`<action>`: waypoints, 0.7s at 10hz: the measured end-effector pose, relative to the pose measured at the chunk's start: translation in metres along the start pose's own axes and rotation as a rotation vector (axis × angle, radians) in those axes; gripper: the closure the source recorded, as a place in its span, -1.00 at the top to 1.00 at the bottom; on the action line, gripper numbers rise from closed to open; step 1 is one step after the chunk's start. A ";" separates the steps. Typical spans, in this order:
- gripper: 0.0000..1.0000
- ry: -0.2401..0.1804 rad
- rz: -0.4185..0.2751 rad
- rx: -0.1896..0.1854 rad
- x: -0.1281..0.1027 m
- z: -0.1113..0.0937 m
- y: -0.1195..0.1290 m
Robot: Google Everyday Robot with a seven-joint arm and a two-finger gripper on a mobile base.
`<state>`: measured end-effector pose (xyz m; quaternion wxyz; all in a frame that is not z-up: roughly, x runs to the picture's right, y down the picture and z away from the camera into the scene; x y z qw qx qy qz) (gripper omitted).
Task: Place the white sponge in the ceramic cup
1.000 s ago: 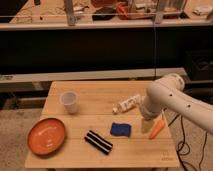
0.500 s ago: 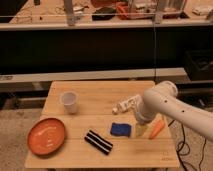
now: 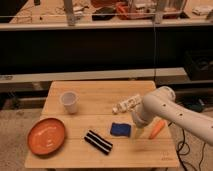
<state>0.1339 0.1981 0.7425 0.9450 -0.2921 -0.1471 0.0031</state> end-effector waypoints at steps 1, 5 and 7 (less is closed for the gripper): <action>0.60 -0.011 0.005 -0.002 0.002 0.007 -0.002; 0.60 -0.053 0.029 -0.013 0.009 0.020 -0.008; 0.60 -0.087 0.034 -0.029 0.010 0.040 -0.012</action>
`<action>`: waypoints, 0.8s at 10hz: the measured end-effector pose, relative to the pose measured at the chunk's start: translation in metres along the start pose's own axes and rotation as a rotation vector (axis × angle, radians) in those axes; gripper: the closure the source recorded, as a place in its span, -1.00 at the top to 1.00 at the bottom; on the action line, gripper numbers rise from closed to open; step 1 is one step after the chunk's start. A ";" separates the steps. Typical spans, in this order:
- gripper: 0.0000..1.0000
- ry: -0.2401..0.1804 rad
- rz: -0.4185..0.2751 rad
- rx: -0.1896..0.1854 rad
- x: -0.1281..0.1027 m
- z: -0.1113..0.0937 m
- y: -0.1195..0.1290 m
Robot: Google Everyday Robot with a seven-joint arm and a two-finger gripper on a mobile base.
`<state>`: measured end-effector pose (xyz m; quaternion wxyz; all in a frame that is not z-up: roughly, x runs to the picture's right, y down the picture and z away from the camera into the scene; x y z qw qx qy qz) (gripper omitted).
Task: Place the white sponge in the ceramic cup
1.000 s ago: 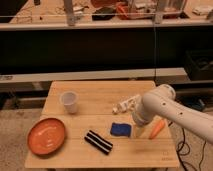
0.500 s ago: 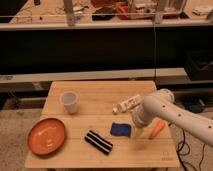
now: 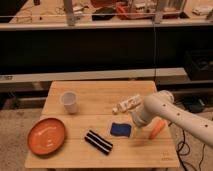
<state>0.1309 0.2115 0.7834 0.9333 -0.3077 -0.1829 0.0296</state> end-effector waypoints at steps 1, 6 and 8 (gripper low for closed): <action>0.60 -0.008 0.003 -0.005 0.001 0.005 -0.001; 0.60 -0.063 0.019 -0.032 0.009 0.020 -0.010; 0.60 -0.078 0.017 -0.046 0.009 0.028 -0.014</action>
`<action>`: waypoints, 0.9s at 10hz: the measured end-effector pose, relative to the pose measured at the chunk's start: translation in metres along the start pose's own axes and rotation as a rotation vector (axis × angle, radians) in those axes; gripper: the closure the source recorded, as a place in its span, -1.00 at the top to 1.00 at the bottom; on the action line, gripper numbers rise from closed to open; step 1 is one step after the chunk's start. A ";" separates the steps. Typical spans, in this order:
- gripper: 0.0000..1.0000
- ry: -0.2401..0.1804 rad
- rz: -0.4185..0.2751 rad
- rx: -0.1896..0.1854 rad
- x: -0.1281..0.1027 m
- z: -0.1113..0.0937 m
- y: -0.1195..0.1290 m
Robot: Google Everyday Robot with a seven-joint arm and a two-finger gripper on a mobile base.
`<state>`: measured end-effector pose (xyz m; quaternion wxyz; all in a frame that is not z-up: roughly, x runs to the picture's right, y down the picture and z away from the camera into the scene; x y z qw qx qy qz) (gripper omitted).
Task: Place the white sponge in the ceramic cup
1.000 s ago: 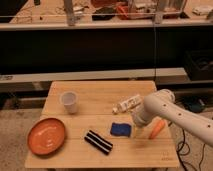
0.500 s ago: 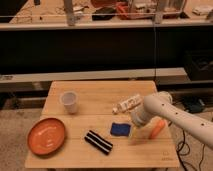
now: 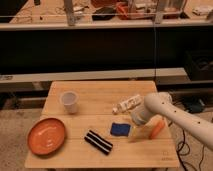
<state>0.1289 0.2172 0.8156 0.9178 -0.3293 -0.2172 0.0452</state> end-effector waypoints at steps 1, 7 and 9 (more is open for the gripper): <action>0.60 -0.005 -0.001 -0.006 0.001 0.004 -0.001; 0.60 -0.024 -0.008 -0.031 0.001 0.014 -0.006; 0.60 -0.029 -0.012 -0.039 0.001 0.016 -0.008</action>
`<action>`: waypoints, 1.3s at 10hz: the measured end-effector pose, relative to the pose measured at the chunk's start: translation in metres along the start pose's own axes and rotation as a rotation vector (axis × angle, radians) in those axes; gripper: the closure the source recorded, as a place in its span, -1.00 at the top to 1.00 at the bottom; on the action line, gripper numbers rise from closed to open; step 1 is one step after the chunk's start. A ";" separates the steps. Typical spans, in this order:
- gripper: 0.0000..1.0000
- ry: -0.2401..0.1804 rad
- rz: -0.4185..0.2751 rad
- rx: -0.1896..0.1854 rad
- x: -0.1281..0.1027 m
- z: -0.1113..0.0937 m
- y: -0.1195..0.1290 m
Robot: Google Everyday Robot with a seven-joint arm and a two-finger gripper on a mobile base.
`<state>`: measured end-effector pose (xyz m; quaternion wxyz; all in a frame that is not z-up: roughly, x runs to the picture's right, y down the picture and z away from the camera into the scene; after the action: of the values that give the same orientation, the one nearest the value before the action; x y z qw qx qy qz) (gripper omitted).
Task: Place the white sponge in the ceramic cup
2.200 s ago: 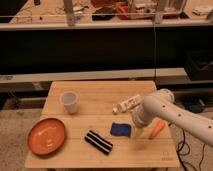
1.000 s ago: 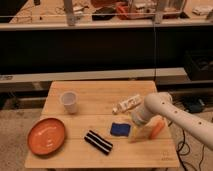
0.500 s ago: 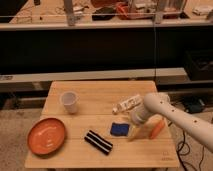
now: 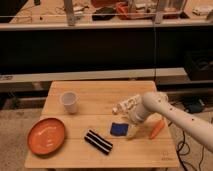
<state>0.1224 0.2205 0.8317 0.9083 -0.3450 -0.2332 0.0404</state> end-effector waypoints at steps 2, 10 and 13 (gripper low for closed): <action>0.60 -0.003 -0.003 -0.005 0.001 0.001 -0.001; 0.60 -0.015 -0.028 -0.031 -0.003 0.008 -0.006; 0.60 -0.017 -0.034 -0.035 -0.003 0.010 -0.008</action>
<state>0.1146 0.2198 0.8415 0.9006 -0.3564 -0.2476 0.0240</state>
